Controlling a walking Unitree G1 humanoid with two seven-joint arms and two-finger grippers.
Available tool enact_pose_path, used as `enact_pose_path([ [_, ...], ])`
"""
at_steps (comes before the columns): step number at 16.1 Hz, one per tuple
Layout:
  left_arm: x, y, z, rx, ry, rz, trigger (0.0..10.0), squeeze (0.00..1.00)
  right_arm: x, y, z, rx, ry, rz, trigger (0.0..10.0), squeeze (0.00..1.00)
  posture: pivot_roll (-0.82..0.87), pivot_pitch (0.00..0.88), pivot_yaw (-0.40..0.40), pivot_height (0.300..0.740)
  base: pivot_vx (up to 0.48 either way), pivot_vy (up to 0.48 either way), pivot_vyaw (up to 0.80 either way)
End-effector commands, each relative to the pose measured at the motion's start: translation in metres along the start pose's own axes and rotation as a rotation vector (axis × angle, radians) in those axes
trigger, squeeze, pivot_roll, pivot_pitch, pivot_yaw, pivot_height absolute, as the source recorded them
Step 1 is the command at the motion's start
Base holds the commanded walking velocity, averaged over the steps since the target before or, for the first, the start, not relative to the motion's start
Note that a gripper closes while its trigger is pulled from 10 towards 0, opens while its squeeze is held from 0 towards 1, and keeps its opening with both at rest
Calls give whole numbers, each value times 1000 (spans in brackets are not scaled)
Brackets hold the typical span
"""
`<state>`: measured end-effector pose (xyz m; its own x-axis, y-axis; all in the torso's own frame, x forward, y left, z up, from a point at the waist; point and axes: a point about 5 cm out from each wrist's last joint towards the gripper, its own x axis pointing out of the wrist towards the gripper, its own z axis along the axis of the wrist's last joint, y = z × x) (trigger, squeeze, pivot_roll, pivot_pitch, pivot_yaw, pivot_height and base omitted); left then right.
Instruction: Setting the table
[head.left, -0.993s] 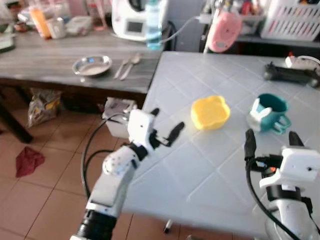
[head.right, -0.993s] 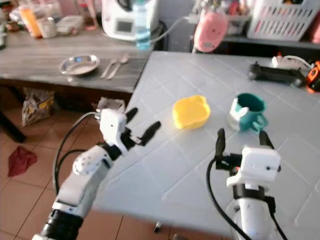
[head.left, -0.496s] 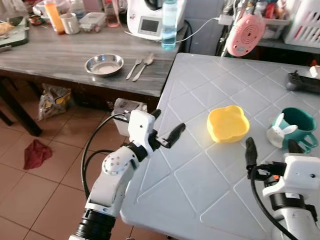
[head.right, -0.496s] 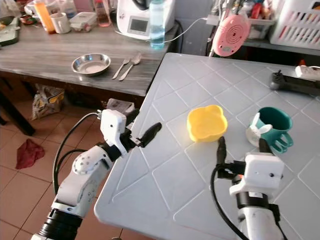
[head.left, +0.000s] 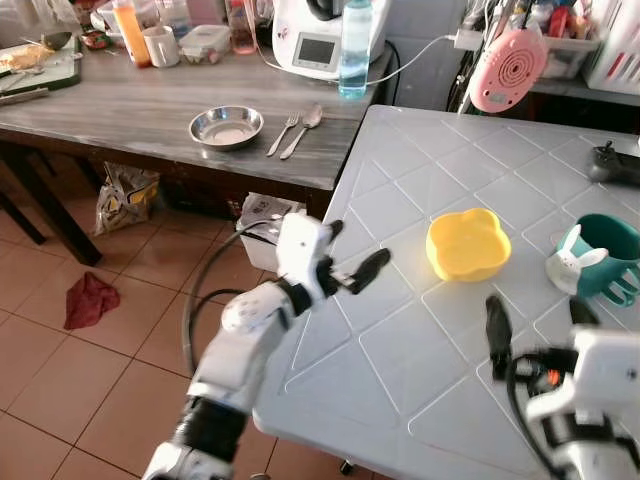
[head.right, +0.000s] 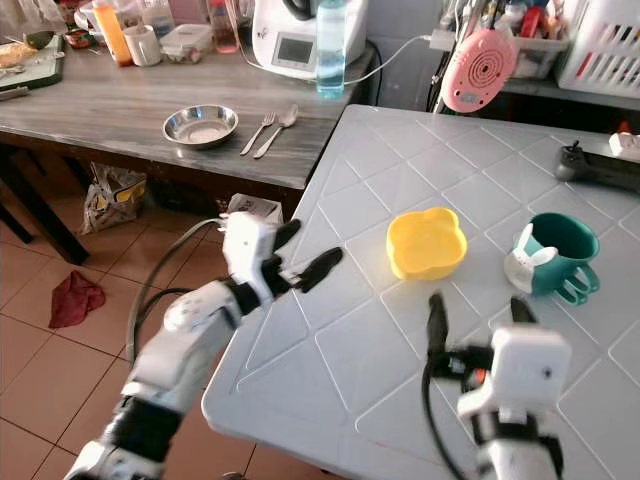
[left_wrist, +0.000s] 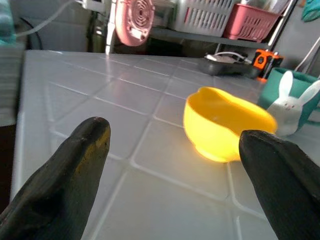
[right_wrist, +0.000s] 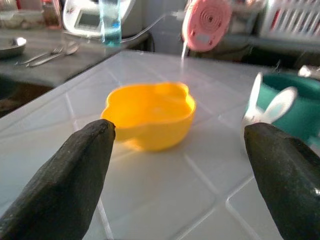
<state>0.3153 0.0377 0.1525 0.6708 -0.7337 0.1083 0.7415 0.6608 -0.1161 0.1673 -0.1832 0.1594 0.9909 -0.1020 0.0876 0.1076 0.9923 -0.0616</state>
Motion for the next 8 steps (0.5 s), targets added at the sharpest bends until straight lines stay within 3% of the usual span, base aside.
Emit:
enact_pose_path([
  [1, 7, -4, 1, -11, -11, -12, 10000, 0, -3, 0, 4, 11, -2, 10, 10000, 0, -103, 148, 35, 714, 0, 0, 0],
  [4, 16, -10, 4, -34, -32, -24, 10000, 0, -7, 5, 7, 87, 8, 42, 10000, 0, -126, 156, 50, 714, 0, 0, 0],
  [8, 25, -13, -2, -25, 10, -20, 10000, 0, -11, 12, 5, 81, 33, 60, 10000, 0, -134, 171, 62, 714, 0, 0, 0],
])
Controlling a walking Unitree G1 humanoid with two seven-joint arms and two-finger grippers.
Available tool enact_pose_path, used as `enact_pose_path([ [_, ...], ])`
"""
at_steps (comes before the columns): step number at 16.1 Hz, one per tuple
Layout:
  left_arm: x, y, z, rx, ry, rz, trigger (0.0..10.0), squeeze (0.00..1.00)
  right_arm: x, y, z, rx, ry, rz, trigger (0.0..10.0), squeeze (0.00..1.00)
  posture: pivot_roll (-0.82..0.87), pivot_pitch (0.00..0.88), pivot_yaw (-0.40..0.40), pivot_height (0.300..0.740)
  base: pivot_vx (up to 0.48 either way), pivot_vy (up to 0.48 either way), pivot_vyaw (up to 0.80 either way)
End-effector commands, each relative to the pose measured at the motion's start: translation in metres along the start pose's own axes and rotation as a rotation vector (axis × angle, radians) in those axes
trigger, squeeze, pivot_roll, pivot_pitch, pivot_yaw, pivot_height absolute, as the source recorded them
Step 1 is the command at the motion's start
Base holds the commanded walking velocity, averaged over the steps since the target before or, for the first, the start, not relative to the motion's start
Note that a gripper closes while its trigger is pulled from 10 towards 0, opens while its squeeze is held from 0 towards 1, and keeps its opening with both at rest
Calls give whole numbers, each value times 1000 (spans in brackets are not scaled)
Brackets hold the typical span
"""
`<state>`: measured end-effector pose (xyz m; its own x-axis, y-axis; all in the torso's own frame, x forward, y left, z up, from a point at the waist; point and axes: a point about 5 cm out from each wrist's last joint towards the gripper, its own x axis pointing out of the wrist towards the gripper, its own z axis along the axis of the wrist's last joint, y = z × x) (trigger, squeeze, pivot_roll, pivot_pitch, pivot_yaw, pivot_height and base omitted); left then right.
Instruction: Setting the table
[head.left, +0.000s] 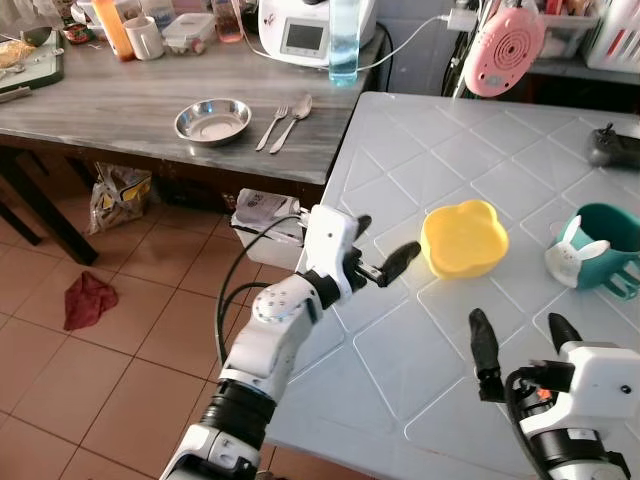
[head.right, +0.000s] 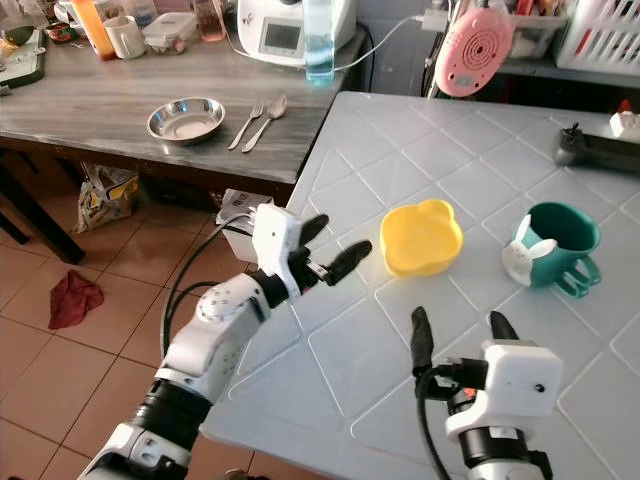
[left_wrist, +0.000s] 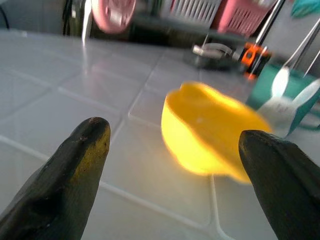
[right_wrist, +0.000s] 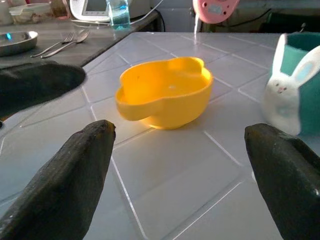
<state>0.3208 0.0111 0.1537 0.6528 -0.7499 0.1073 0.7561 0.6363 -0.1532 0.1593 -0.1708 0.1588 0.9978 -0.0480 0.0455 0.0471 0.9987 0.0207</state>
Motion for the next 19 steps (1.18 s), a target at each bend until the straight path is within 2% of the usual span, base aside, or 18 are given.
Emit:
enact_pose_path([
  [1, 5, -1, 0, 16, 18, 13, 10000, 0, -2, 2, 5, -2, -11, 0, 10000, 0, -136, 174, 65, 714, 0, 0, 0],
  [4, 17, -11, 3, -3, 73, -3, 10000, 0, -2, 4, 5, -6, -10, -3, 10000, 0, -140, 181, 70, 714, 0, 0, 0],
  [6, 26, -14, 17, 5, 37, -29, 10000, 0, -1, 9, 4, -23, -3, 17, 10000, 0, -136, 183, 71, 714, 0, 0, 0],
  [8, 30, -13, 20, -10, 58, -11, 10000, 0, 0, 10, 3, -31, -5, 25, 10000, 0, -132, 185, 72, 714, 0, 0, 0],
  [10, 37, -14, 25, -73, 84, 8, 10000, 0, 3, 13, 3, -31, -7, 32, 10000, 0, -130, 185, 74, 714, 0, 0, 0],
  [14, 47, -19, 40, -113, 66, -16, 10000, 0, 4, 18, 1, -32, -5, 41, 10000, 0, -120, 186, 79, 714, 0, 0, 0],
  [17, 49, -28, 41, -162, 79, -56, 10000, 0, 6, 20, 0, -37, -6, 47, 10000, 0, -119, 183, 80, 714, 0, 0, 0],
  [19, 44, -28, 43, -151, 35, -75, 10000, 0, 7, 20, 0, -37, -11, 42, 10000, 0, -115, 180, 75, 714, 0, 0, 0],
])
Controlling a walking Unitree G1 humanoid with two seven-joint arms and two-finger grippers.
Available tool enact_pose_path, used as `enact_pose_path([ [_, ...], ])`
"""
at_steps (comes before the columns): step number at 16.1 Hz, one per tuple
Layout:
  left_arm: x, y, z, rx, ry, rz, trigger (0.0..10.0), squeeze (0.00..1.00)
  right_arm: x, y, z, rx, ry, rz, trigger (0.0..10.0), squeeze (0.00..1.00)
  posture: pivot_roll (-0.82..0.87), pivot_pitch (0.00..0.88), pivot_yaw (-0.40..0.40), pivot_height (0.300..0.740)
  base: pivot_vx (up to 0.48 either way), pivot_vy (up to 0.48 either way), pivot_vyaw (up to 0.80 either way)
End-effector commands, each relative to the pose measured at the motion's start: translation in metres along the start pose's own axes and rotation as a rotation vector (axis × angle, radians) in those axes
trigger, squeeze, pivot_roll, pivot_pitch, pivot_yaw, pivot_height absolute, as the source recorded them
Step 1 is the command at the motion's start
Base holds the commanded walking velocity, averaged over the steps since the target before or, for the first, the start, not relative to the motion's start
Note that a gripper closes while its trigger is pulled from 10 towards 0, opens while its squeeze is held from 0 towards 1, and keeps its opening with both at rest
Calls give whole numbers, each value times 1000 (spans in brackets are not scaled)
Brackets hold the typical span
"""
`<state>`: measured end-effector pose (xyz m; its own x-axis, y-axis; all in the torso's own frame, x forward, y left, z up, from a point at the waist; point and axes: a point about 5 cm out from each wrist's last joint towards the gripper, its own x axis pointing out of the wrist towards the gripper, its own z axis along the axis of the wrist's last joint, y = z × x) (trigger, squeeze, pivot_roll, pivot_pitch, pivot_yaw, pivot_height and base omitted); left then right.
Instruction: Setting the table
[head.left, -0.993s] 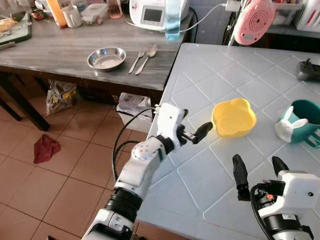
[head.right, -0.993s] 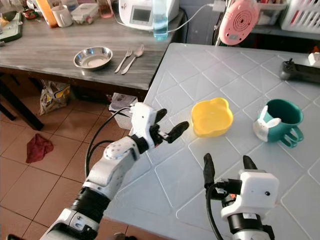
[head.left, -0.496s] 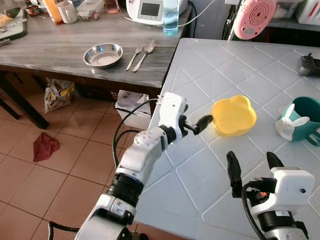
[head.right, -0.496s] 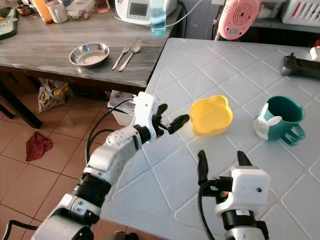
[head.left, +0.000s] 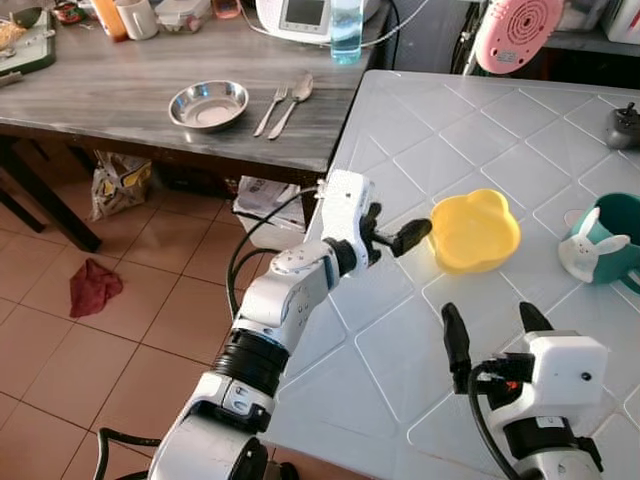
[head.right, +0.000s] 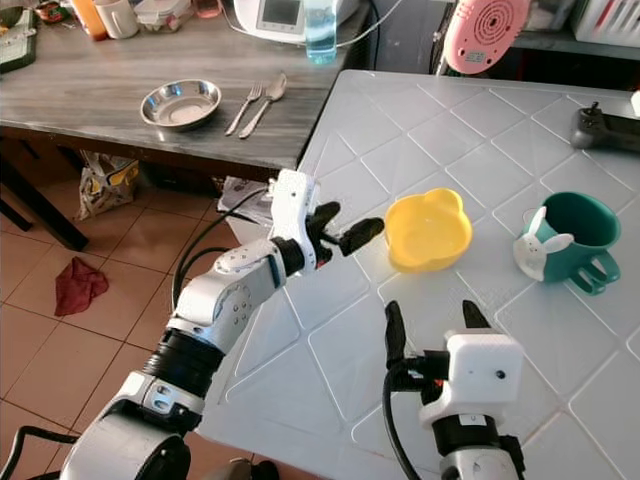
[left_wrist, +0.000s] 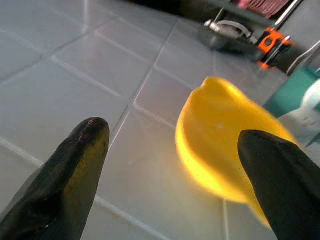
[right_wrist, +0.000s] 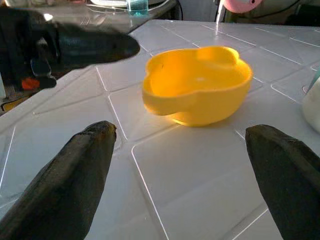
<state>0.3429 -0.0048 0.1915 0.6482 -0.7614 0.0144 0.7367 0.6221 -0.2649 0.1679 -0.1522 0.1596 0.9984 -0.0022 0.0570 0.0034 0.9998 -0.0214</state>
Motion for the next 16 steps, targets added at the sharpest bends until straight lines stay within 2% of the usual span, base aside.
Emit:
enact_pose_path([
  [1, 9, -25, 9, -13, -91, -67, 10000, 0, -1, 0, 0, -2, -8, -11, 10000, 0, -108, 179, 69, 714, 0, 0, 0],
  [3, -14, -4, 21, 83, -218, 42, 10000, 0, 3, -8, 7, -25, -56, -50, 10000, 0, -86, 171, 56, 714, 0, 0, 0],
  [6, -40, 17, 33, 179, -302, 171, 10000, 0, 9, -14, 12, -47, -94, -71, 10000, 0, -65, 164, 40, 714, 0, 0, 0],
  [9, -74, 41, 22, 333, -268, 255, 10000, 0, 16, -18, 14, -62, -115, -69, 10000, 0, -23, 151, 11, 714, 0, 0, 0],
  [11, -92, 46, 13, 397, -262, 302, 10000, 0, 20, -20, 15, -70, -127, -63, 10000, 0, -5, 143, 0, 714, 0, 0, 0],
  [13, -108, 50, 5, 411, -244, 363, 10000, 0, 24, -23, 15, -78, -138, -69, 10000, 0, 6, 122, -6, 714, 0, 0, 0],
  [16, -114, 54, -6, 415, -213, 387, 10000, 0, 28, -31, 17, -87, -155, -95, 10000, 0, 8, 80, -14, 714, 0, 0, -175],
])
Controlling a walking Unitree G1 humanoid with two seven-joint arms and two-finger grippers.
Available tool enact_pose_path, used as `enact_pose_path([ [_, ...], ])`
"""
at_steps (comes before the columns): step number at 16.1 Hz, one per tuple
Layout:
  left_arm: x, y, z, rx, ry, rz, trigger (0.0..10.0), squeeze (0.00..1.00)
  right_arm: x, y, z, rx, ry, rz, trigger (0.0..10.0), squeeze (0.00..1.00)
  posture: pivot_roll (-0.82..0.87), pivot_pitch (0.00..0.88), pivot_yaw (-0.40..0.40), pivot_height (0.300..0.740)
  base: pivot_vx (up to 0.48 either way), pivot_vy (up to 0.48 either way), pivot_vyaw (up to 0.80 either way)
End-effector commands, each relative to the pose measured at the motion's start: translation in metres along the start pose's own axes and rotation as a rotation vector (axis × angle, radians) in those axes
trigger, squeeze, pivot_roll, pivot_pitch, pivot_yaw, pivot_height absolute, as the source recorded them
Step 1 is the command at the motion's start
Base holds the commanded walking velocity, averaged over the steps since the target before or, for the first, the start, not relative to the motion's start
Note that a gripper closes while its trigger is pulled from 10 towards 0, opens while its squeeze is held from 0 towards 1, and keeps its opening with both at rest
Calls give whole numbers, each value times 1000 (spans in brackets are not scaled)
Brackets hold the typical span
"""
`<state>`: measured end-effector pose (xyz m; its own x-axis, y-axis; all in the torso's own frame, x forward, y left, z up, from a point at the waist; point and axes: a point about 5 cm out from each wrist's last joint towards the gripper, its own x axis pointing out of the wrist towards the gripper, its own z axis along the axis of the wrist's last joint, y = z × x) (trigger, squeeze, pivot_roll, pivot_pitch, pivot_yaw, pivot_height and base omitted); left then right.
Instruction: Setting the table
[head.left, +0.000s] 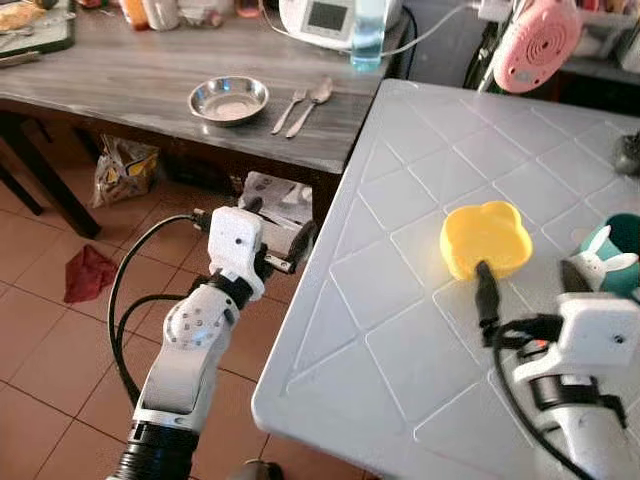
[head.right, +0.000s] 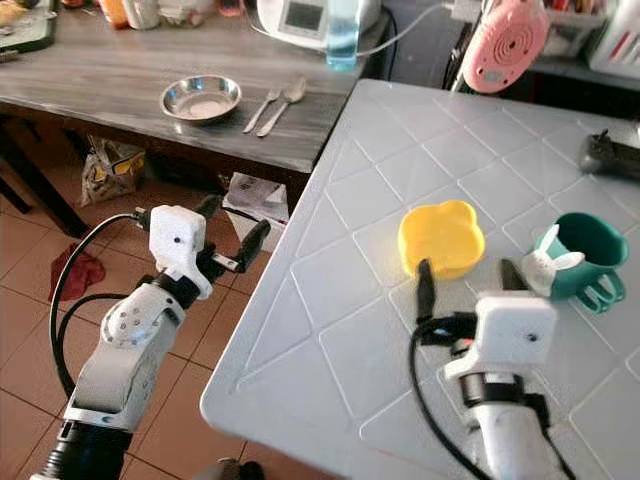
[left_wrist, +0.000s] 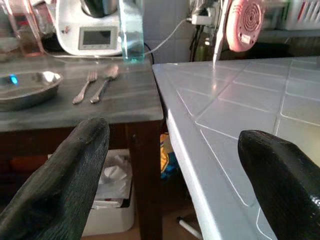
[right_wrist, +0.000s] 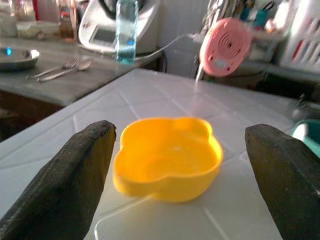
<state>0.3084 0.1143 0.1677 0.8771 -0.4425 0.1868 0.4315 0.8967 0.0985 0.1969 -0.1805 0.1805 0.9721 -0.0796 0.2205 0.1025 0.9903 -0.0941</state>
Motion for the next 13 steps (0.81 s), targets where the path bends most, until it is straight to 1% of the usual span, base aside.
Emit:
enact_pose_path([
  [1, 3, -2, 2, 8, -16, -5, 10000, 0, 1, -5, -2, -2, 0, -9, 10000, 0, 9, 73, -13, 714, 0, 0, -625],
  [3, 6, -6, 4, 2, -20, -15, 10000, 0, 3, -4, -2, -2, -7, -3, 10000, 0, 7, 71, -11, 714, 0, 0, -622],
  [4, 7, -9, 4, -19, -14, -31, 10000, 0, 3, -2, -2, 0, -7, -1, 10000, 0, 3, 73, -11, 714, 0, 0, -488],
  [7, 5, -11, 4, -33, -6, -44, 10000, 0, 0, -2, -4, 5, 8, -12, 10000, 0, -2, 80, -5, 714, 0, 0, -688],
  [13, 7, -15, 8, -17, -13, -82, 10000, 0, -3, 0, -5, 8, 13, -19, 10000, 0, -6, 94, 10, 714, 0, 0, -781],
])
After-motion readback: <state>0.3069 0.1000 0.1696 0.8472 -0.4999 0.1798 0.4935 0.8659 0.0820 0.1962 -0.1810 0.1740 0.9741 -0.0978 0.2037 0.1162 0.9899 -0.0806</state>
